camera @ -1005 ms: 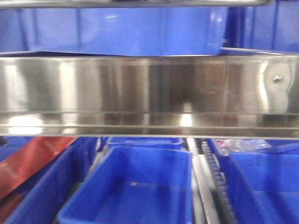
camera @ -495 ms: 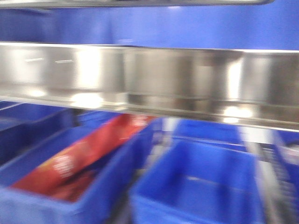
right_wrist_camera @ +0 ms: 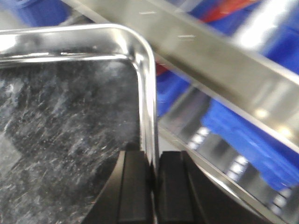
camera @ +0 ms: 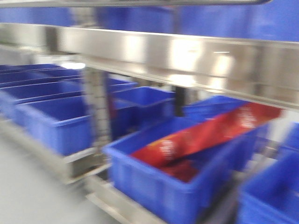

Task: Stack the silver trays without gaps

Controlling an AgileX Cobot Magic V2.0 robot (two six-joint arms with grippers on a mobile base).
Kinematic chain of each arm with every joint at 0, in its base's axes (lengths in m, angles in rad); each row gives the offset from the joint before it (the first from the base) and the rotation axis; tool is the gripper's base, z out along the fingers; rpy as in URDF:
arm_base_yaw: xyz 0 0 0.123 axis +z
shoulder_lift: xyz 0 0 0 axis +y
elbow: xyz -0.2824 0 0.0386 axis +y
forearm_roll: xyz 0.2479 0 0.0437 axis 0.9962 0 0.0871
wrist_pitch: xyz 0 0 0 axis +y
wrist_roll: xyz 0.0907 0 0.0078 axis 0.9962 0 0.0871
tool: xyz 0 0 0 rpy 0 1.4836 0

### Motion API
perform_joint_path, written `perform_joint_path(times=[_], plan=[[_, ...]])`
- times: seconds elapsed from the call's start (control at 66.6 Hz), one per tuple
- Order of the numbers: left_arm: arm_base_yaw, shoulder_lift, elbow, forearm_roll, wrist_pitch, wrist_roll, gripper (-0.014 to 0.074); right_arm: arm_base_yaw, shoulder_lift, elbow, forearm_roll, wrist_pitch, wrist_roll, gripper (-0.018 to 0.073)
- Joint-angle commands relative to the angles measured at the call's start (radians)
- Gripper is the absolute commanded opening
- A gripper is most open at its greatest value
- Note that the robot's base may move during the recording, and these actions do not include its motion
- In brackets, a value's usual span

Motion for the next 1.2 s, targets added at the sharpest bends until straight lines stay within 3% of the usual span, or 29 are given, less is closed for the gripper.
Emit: perform_joint_path(times=[0.0, 1.185], plan=[[-0.012, -0.003, 0.0, -0.002, -0.037, 0.014, -0.0013, 0.001, -0.008, -0.003, -0.028, -0.075, -0.007, -0.0015], [-0.012, -0.003, 0.0, -0.002, -0.037, 0.014, -0.0013, 0.001, -0.008, -0.003, -0.028, -0.075, -0.007, -0.0015]])
